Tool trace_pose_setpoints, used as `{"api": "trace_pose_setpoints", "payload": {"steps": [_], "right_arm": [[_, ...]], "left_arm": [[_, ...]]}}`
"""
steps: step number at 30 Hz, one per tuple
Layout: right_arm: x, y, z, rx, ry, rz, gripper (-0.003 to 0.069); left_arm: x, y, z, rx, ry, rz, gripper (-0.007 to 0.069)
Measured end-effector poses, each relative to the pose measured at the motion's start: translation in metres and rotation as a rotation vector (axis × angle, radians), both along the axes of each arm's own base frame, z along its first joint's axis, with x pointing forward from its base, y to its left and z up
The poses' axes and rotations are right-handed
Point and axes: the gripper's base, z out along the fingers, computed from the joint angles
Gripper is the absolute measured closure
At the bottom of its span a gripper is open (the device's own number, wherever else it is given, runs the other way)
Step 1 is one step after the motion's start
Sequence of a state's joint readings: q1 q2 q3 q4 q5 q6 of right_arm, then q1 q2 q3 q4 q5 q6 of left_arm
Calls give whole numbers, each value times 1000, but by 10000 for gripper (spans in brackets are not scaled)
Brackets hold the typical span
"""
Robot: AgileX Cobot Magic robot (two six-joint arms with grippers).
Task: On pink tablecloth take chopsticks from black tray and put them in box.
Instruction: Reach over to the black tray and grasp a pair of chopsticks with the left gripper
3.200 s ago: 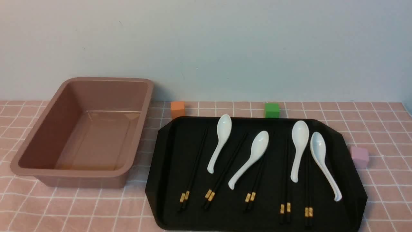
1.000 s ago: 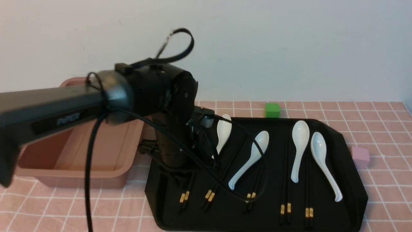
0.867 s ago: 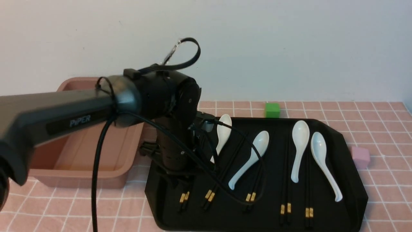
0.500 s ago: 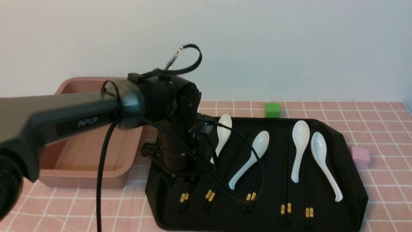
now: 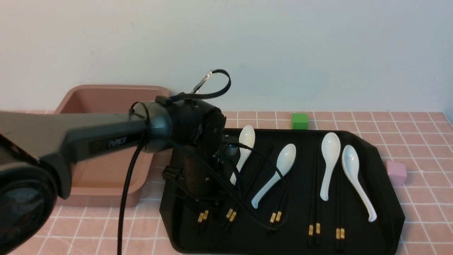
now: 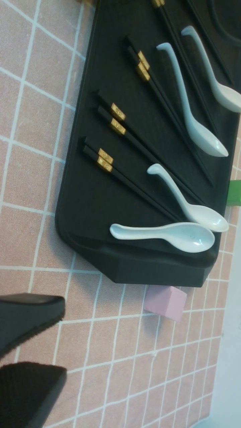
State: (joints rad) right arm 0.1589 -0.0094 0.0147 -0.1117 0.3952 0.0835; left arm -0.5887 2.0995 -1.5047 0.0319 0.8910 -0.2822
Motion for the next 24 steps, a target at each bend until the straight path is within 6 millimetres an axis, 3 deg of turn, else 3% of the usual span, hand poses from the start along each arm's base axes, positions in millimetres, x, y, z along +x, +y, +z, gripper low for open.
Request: {"api": "trace_pose_setpoints", "payload": {"steps": [11,14,19,24], "right_arm": [[0,0,0,0,0,0,419],[0,0,0,0,0,0,419],[0,0,0,0,0,0,419],[0,0,0,0,0,0,419]], "left_arm": [[4,0,-4,4,-11,87,262],[4,0,-4,0,-5,115,308],[4,0,-4,2,-3,139,508],[4,2,-4,22,-2,134,501]]}}
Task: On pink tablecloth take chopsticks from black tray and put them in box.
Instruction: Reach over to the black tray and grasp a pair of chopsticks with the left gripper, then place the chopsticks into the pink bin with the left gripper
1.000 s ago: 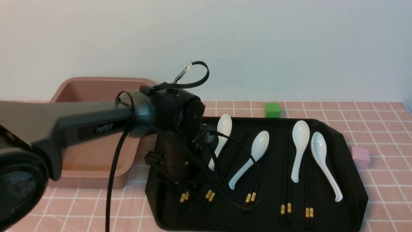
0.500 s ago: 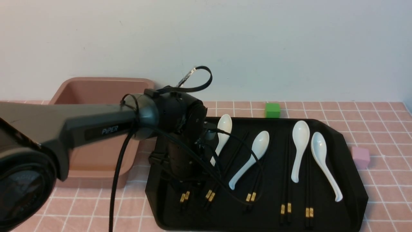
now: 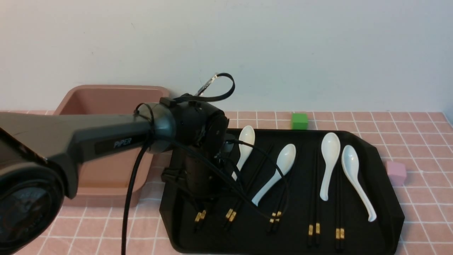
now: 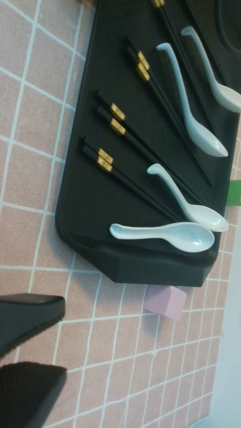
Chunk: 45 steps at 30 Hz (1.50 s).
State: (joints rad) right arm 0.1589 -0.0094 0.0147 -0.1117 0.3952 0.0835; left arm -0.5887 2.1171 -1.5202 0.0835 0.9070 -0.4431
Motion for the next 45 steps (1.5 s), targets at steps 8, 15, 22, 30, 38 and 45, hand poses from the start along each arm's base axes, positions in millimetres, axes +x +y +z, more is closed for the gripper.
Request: {"api": "trace_pose_setpoints", "payload": {"steps": [8,15,22,30,38,45], "right_arm": [[0,0,0,0,0,0,419],[0,0,0,0,0,0,419],[0,0,0,0,0,0,419],[0,0,0,0,0,0,419],[0,0,0,0,0,0,419],[0,0,0,0,0,0,419]], "left_arm": [[-8,10,27,33,-12,-7,502],[-37,30,126,-95,-209,-3,502],[-19,97,135,-76,-285,168,502],[21,160,90,5,-239,322,502],[30,171,70,34,-213,338,490],[30,171,72,36,-216,342,312]]}}
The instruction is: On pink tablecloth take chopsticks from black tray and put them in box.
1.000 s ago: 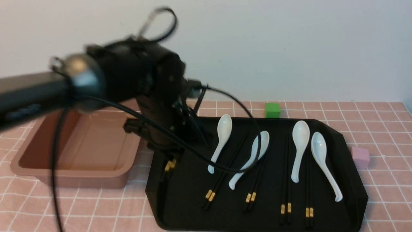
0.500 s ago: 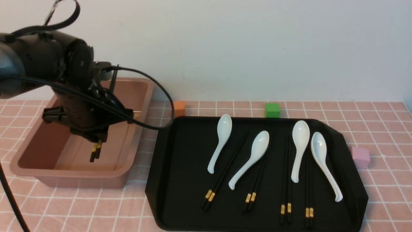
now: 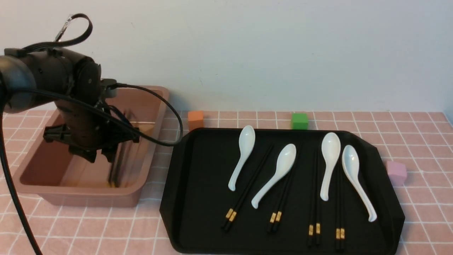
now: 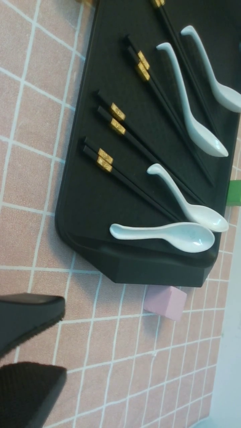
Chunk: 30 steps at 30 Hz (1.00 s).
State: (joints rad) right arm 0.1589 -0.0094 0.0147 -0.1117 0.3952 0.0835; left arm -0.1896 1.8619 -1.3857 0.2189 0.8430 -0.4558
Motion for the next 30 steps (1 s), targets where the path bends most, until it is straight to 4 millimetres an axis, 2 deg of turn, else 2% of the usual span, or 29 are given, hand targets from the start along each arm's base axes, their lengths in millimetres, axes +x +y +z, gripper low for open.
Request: {"api": "trace_pose_setpoints", "payload": {"steps": [2,3,5,8,9,11,12,13,14,15,18,19,20,23,24,25,26,30], "right_arm": [[0,0,0,0,0,0,419],[0,0,0,0,0,0,419],[0,0,0,0,0,0,419],[0,0,0,0,0,0,419],[0,0,0,0,0,0,419],[0,0,0,0,0,0,419],[0,0,0,0,0,0,419],[0,0,0,0,0,0,419],[0,0,0,0,0,0,419],[0,0,0,0,0,0,419],[0,0,0,-1,0,0,419],[0,0,0,-1,0,0,419],[0,0,0,-1,0,0,419],[0,0,0,-1,0,0,419],[0,0,0,-1,0,0,419],[0,0,0,-1,0,0,419],[0,0,0,-1,0,0,419],[0,0,0,-1,0,0,419]], "left_arm": [[-4,0,10,-16,-9,11,257],[-5,0,11,-18,-11,13,253],[-18,1,41,-51,-59,23,215],[-34,1,73,-92,-130,8,216],[-54,2,102,-135,-212,-15,238],[-72,3,122,-167,-281,-30,267],[-102,7,149,-212,-407,-59,323],[-124,9,162,-245,-487,-75,375],[-124,9,159,-243,-478,-74,384],[-153,12,171,-279,-581,-93,459],[-199,19,169,-329,-692,-103,572],[-218,22,161,-348,-730,-104,621],[-234,24,153,-365,-757,-103,638],[-272,31,123,-409,-831,-95,638],[-275,31,121,-410,-838,-95,638],[-295,36,102,-428,-905,-94,638],[-305,38,92,-436,-946,-95,638],[-331,44,64,-457,-1077,-100,638]]}}
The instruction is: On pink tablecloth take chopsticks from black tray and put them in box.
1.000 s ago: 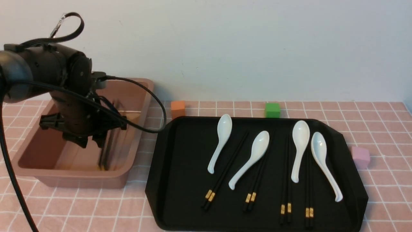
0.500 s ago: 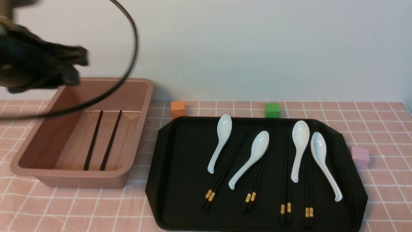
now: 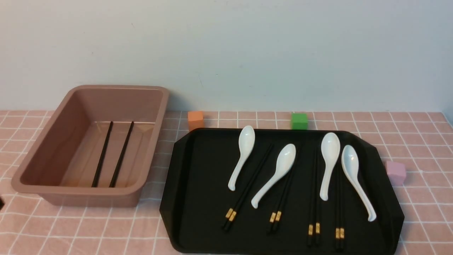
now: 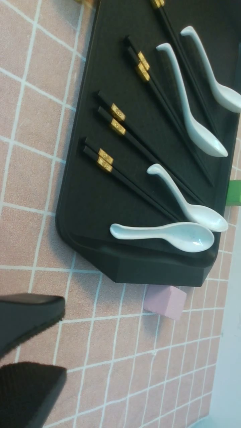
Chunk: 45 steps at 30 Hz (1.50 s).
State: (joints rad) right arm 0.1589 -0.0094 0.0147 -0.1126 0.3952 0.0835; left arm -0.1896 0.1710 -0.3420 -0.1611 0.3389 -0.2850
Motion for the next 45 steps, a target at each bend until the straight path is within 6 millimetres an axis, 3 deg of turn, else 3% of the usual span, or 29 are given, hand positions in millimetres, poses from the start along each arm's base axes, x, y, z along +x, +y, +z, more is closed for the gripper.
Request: {"api": "trace_pose_setpoints", "payload": {"steps": [5,10,23,29,36,45], "right_arm": [[0,0,0,0,0,0,419],[0,0,0,0,0,0,419],[0,0,0,0,0,0,419],[0,0,0,0,0,0,419],[0,0,0,0,0,0,419],[0,0,0,0,0,0,419]], "left_arm": [[-12,2,-16,-77,-85,2,638],[-14,2,-16,-166,-115,-3,638],[-13,3,-17,-152,-144,9,638],[-4,9,-56,-10,-96,139,638],[0,12,-114,46,195,209,638],[-2,11,-119,54,240,202,638]]}}
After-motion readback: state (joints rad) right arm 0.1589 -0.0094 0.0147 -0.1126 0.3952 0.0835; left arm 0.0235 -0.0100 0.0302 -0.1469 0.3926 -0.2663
